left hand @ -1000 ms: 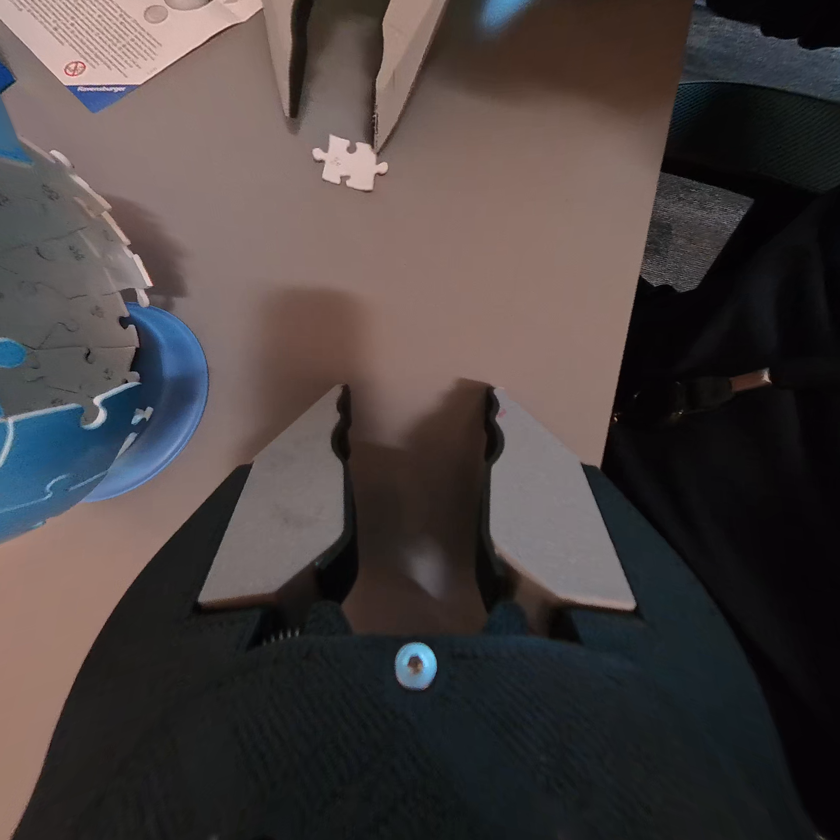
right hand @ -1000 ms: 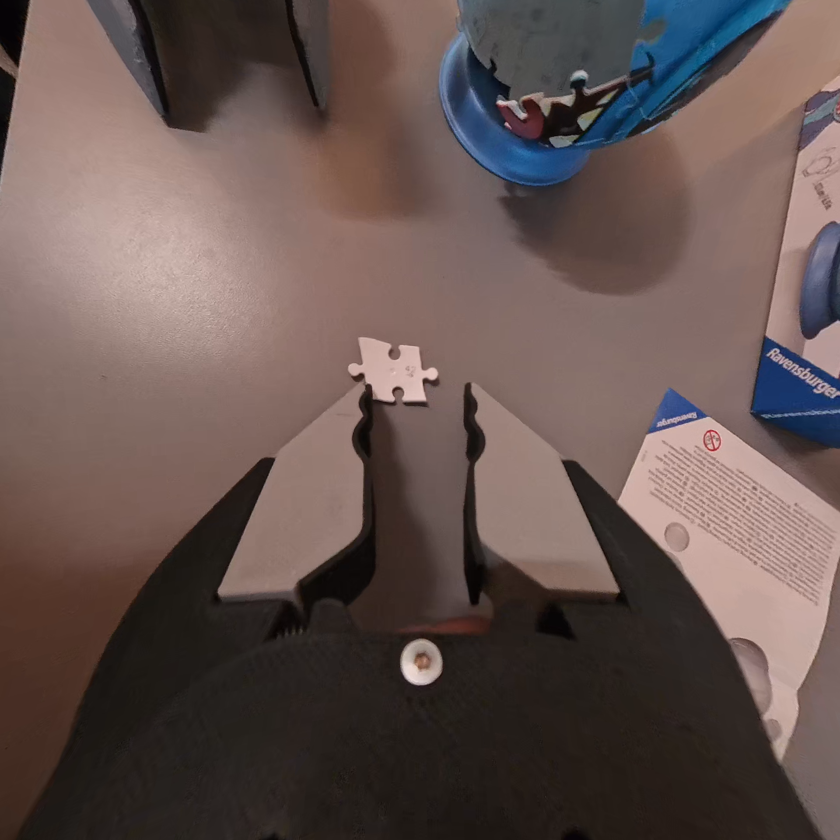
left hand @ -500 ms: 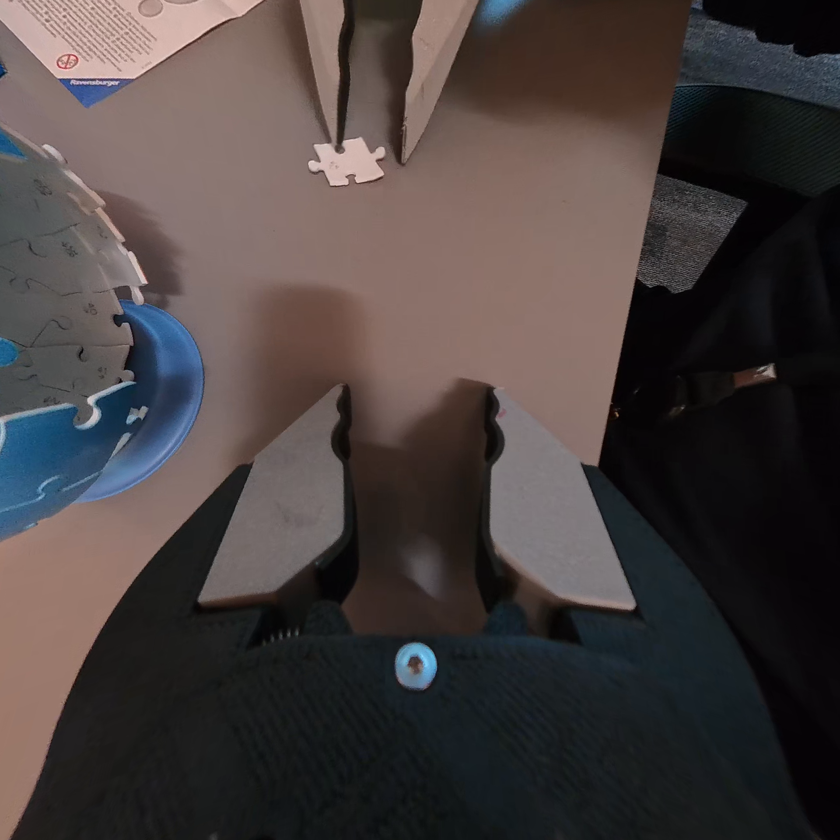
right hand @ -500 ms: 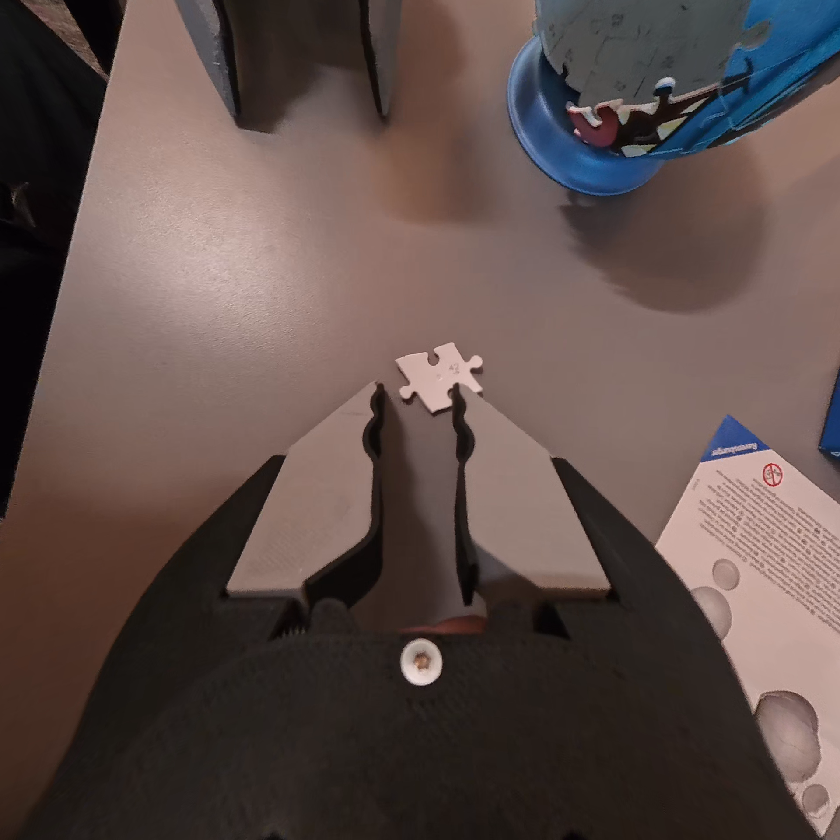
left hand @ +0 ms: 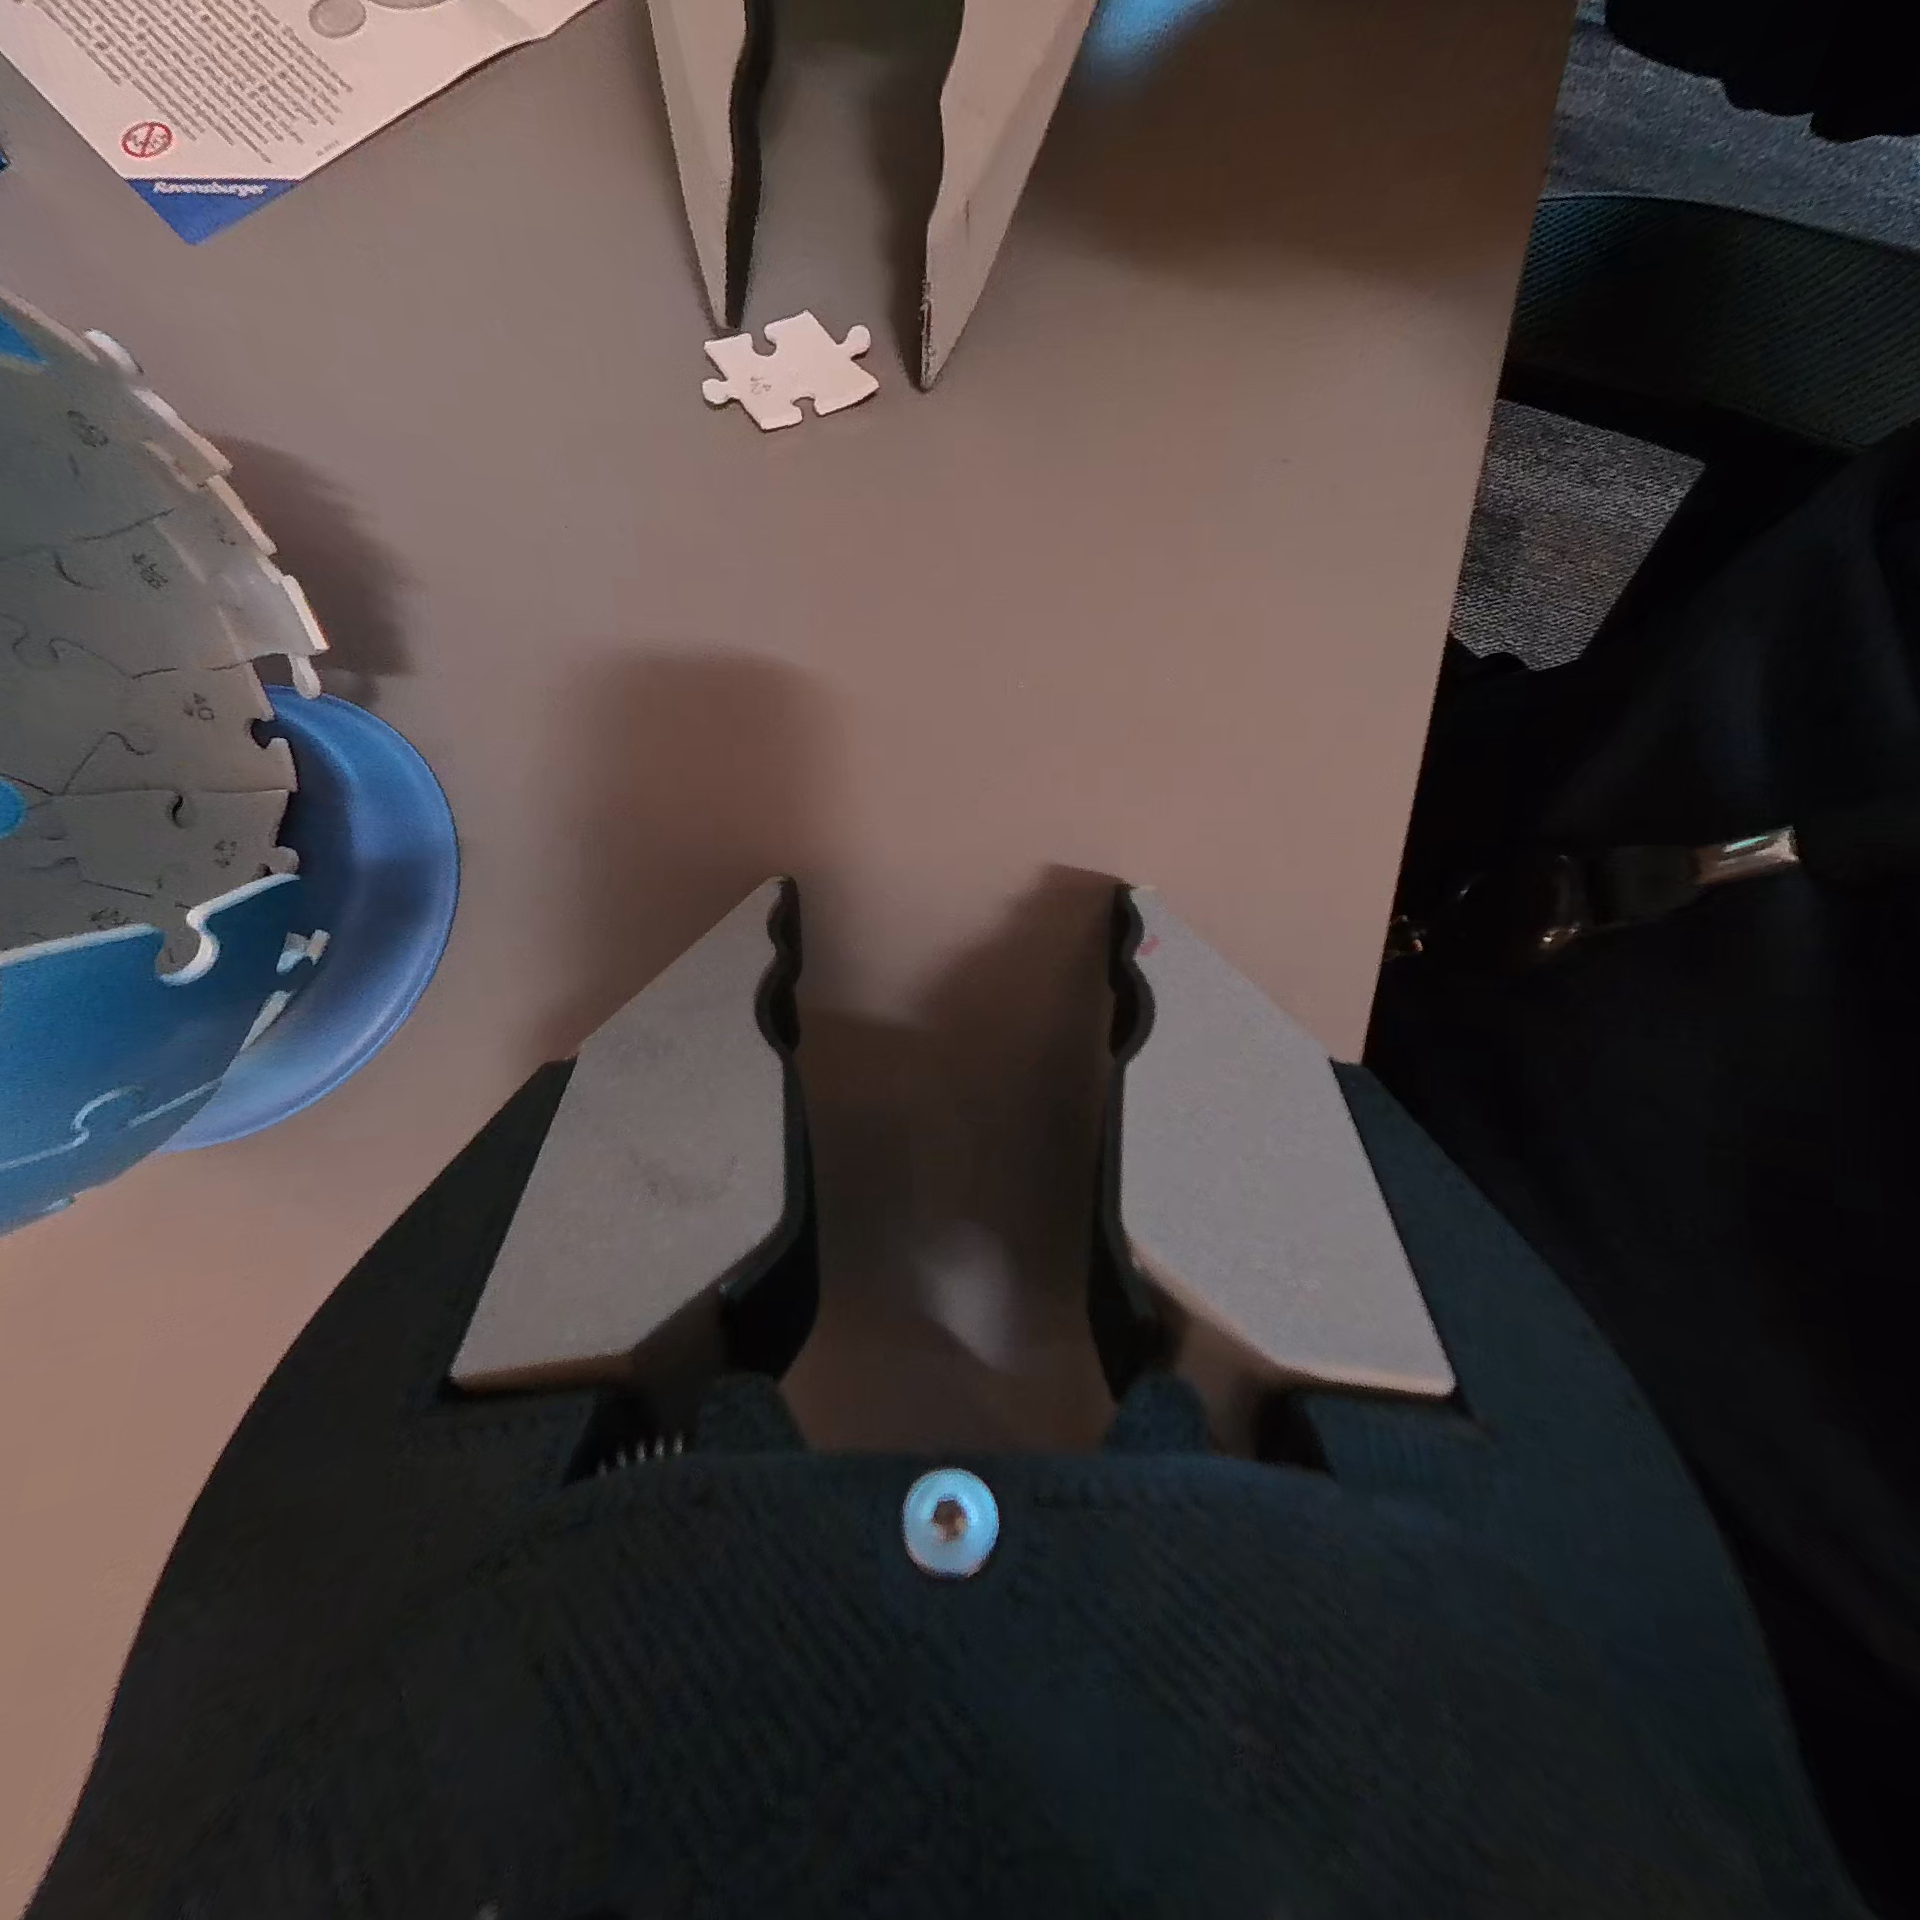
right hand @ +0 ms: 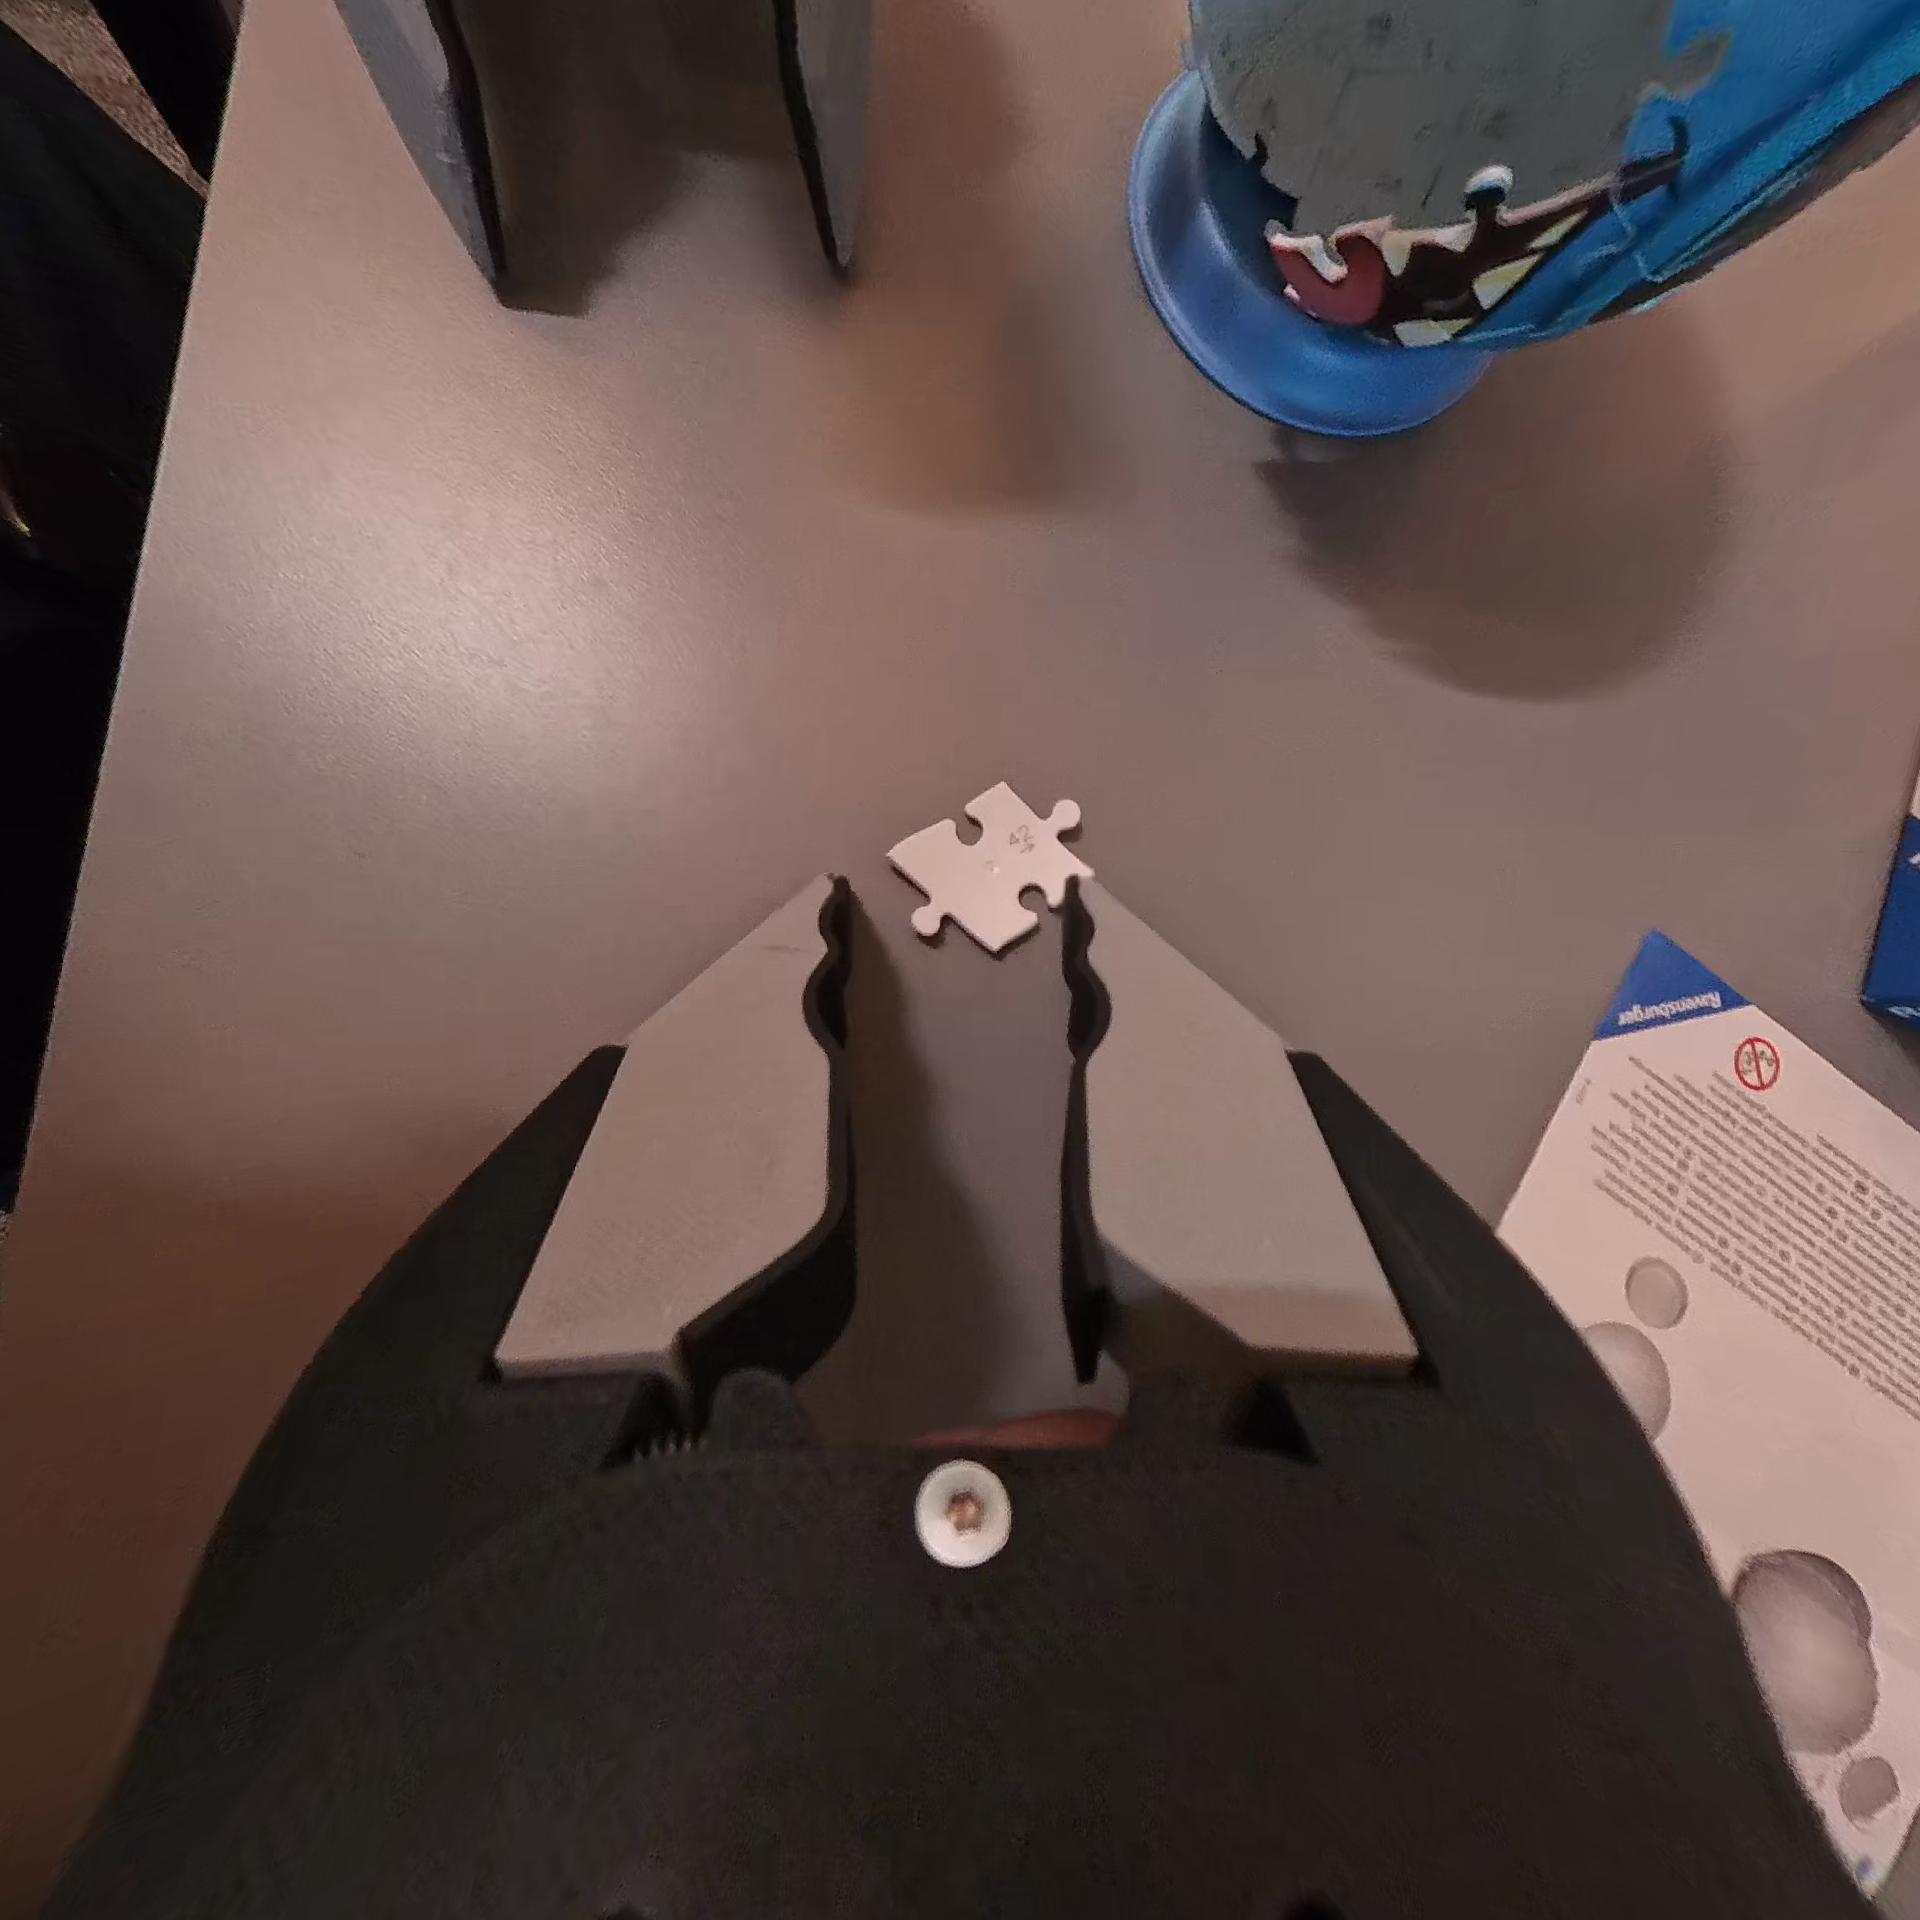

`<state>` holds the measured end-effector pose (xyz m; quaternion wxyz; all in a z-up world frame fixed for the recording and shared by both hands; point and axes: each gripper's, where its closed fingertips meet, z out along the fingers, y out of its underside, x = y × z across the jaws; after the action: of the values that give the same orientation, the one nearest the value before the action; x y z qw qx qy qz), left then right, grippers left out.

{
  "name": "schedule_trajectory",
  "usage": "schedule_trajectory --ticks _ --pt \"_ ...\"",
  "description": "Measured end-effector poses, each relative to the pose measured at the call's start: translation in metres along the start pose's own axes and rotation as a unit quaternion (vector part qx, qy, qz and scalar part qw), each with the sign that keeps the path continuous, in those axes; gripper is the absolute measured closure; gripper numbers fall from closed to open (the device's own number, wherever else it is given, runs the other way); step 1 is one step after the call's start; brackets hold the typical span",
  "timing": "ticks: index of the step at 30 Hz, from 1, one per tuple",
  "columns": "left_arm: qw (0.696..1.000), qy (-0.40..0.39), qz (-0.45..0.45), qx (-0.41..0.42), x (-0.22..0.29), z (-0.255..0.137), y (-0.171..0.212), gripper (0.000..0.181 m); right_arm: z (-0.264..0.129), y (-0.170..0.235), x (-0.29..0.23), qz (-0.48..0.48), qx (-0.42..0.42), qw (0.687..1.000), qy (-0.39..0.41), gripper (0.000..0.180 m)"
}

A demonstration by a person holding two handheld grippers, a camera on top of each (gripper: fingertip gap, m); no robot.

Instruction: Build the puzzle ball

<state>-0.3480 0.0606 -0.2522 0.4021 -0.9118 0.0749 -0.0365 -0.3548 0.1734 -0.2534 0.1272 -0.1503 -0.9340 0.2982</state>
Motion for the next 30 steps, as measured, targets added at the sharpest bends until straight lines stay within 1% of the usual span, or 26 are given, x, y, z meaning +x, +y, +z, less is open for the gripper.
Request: schedule_trajectory --ticks 6,10,14,22,27,30 --pt "1.000 0.000 0.000 0.000 0.001 0.000 0.000 0.121 0.006 -0.009 -0.008 -0.004 0.022 1.000 -0.021 0.143" --pt "1.000 0.000 0.000 0.000 0.001 0.001 -0.001 0.121 0.003 -0.009 -0.005 -0.016 0.017 1.000 -0.005 0.138" --pt "1.000 0.000 0.000 0.000 0.002 0.001 -0.001 0.121 -0.002 -0.009 0.000 0.012 0.023 1.000 -0.002 0.138" --pt "1.000 0.001 0.000 0.000 0.003 0.002 -0.001 0.120 0.005 -0.003 0.000 0.057 -0.002 0.998 -0.014 0.138" --pt "1.000 0.002 0.000 0.000 0.003 0.002 -0.002 0.119 0.009 -0.010 -0.005 0.034 0.010 0.999 -0.015 0.141" --pt "1.000 0.002 0.001 0.000 0.003 0.002 -0.002 0.119 0.007 -0.009 -0.004 0.028 0.006 1.000 -0.009 0.140"
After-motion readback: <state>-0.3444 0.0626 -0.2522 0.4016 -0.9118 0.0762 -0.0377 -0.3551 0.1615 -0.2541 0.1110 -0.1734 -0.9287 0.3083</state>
